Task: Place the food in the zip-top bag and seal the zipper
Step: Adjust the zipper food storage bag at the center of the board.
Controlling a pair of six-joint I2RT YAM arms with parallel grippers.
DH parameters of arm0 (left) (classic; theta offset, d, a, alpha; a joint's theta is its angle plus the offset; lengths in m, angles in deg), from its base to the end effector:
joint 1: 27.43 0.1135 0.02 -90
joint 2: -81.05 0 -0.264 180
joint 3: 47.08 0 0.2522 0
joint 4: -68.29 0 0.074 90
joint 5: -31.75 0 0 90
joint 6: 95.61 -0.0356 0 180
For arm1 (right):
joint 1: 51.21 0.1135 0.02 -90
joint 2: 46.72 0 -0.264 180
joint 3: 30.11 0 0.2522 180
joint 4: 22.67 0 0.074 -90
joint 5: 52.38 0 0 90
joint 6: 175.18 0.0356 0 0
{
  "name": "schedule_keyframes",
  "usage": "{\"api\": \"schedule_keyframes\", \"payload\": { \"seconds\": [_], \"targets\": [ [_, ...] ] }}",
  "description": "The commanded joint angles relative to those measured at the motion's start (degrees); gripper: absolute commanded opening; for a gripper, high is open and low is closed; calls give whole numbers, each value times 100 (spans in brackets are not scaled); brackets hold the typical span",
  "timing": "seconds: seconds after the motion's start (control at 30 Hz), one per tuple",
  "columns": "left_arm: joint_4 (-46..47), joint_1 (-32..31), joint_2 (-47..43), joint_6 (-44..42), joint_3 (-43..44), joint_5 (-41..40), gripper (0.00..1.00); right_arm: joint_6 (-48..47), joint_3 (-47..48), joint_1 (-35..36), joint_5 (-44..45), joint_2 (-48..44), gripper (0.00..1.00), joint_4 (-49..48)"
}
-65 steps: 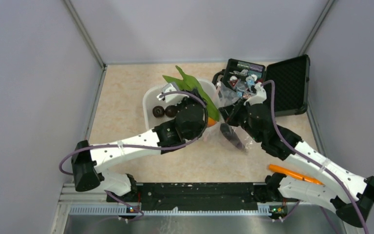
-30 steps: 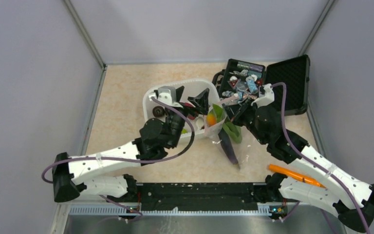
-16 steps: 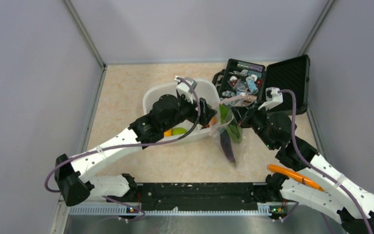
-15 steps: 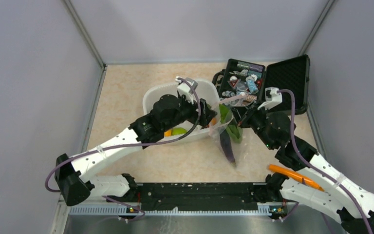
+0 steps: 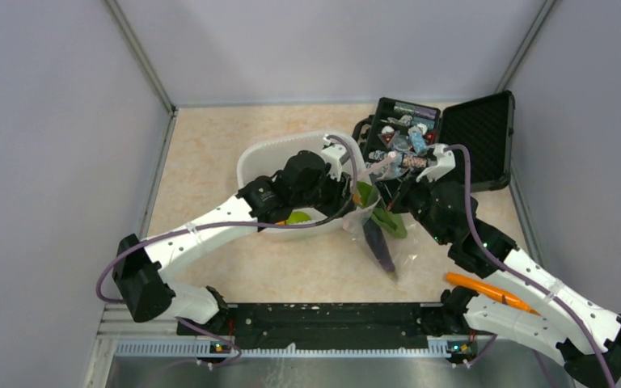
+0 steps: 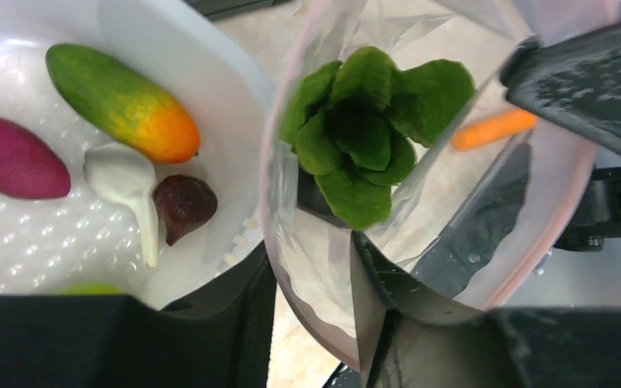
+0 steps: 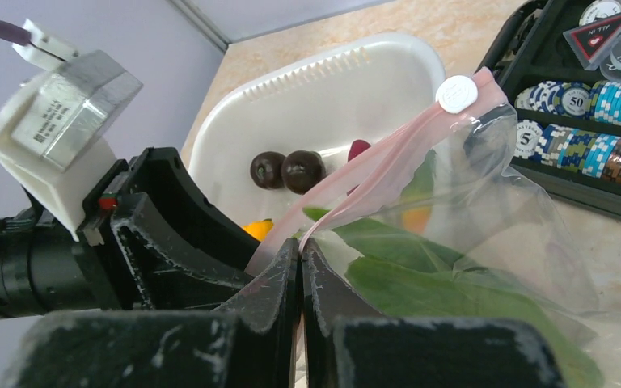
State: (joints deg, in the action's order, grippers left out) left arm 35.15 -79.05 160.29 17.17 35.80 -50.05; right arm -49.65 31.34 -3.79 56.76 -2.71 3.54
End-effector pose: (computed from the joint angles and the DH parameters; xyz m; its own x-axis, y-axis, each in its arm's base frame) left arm 0.1931 -0.2520 0.3351 -0.6121 0.1556 -0.7753 0.6681 0.6263 -0.4018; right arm 0.1284 0.1225 0.3561 -0.3608 0.4188 -0.8333 -0.3277 0.7796 0.5337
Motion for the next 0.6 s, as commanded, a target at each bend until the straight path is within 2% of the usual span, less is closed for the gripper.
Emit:
{"api": "schedule_keyframes", "payload": {
  "seconds": [0.0,0.1,0.17,0.3,0.4,0.47,0.57],
  "targets": [
    [-232,29,-25,-189,222,-297,33,-109,219,-66,-7,-124,0,-88],
    [-16,29,-97,-317,185,0,30,-155,227,-65,64,-155,0,3],
    [99,29,-117,-344,226,126,18,-181,212,-65,96,-162,0,43],
    [303,29,-109,-445,337,366,0,-302,213,-66,133,-227,0,59],
    [451,29,-12,-604,695,691,0,-641,246,-66,274,-553,0,-255],
    [546,20,65,-661,1107,1073,0,-1238,280,-63,216,-886,0,-699],
    [950,-4,58,-618,1545,1600,0,-2028,683,-60,-270,-1050,0,-661]
  ]
}}
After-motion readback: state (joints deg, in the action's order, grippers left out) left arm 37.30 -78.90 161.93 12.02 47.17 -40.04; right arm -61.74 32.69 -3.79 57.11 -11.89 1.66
